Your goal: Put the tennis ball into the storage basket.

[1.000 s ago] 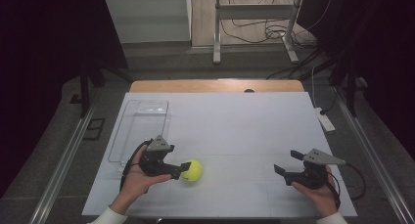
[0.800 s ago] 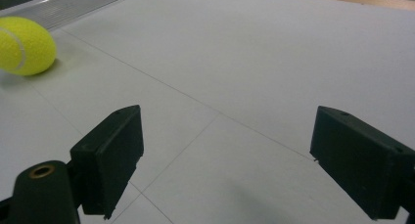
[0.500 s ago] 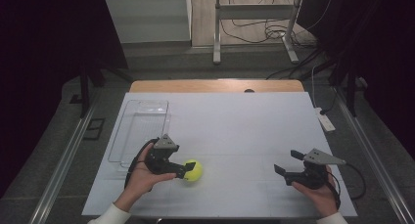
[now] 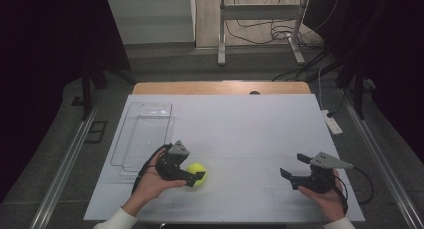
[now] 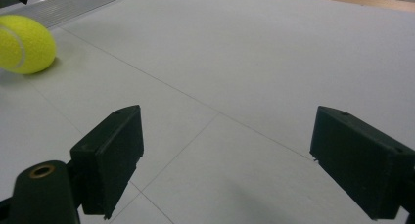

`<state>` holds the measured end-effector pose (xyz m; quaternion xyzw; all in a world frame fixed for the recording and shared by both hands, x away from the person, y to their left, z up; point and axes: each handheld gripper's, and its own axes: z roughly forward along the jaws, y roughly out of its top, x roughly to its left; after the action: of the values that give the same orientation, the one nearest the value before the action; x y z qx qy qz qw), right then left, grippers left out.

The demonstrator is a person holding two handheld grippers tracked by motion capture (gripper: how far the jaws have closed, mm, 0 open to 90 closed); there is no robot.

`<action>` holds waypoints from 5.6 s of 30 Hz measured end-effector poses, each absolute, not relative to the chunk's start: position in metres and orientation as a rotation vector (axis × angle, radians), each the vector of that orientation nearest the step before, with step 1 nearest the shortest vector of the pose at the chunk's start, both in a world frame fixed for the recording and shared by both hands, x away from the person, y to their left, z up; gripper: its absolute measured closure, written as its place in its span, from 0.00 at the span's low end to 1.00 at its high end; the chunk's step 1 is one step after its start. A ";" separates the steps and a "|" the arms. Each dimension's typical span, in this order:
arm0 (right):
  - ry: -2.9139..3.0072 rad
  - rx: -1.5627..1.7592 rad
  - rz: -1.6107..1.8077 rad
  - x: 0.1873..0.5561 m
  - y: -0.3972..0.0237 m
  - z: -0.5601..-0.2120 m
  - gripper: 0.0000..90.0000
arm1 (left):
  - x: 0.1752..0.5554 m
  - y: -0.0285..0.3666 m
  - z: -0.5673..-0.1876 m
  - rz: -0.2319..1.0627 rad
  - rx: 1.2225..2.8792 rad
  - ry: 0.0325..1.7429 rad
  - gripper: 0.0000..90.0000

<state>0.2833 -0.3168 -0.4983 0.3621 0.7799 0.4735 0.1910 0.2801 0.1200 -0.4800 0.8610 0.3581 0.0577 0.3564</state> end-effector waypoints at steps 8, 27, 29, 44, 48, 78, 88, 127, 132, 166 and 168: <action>2.192 1.018 1.329 0.284 -0.317 -0.499 0.14 | 0.281 0.116 -0.487 0.140 2.263 0.918 0.09; 2.196 1.017 1.326 0.284 -0.316 -0.499 0.14 | 0.285 0.100 -0.505 0.164 2.376 0.928 0.06; 2.195 1.017 1.327 0.284 -0.317 -0.500 0.14 | 0.285 0.100 -0.506 0.179 2.382 0.934 0.07; 2.195 1.018 1.326 0.284 -0.317 -0.500 0.14 | 0.284 0.101 -0.508 0.179 2.377 0.937 0.29; 2.193 1.019 1.326 0.284 -0.317 -0.499 0.14 | 0.283 0.102 -0.507 0.214 2.364 0.949 0.29; 2.187 1.014 1.325 0.284 -0.318 -0.499 0.14 | 0.277 0.116 -0.490 0.302 2.204 0.900 0.30; 2.184 1.015 1.332 0.284 -0.318 -0.499 0.14 | 0.276 0.122 -0.484 0.325 2.122 0.905 0.30; 2.186 1.017 1.320 0.284 -0.318 -0.499 0.15 | 0.274 0.138 -0.457 0.381 1.915 0.893 0.30; 2.185 1.019 1.320 0.284 -0.318 -0.499 0.15 | 0.275 0.139 -0.454 0.386 1.898 0.895 0.30; 2.179 1.011 1.331 0.284 -0.319 -0.499 0.15 | 0.286 0.142 -0.430 0.422 1.834 0.884 0.30; 2.179 1.013 1.331 0.284 -0.319 -0.499 0.15 | 0.287 0.142 -0.428 0.424 1.828 0.885 0.30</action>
<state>0.2839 -0.3185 -0.4988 0.3615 0.7779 0.4751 0.1958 0.2869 0.1422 -0.4281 0.7586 0.3673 0.1761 0.5085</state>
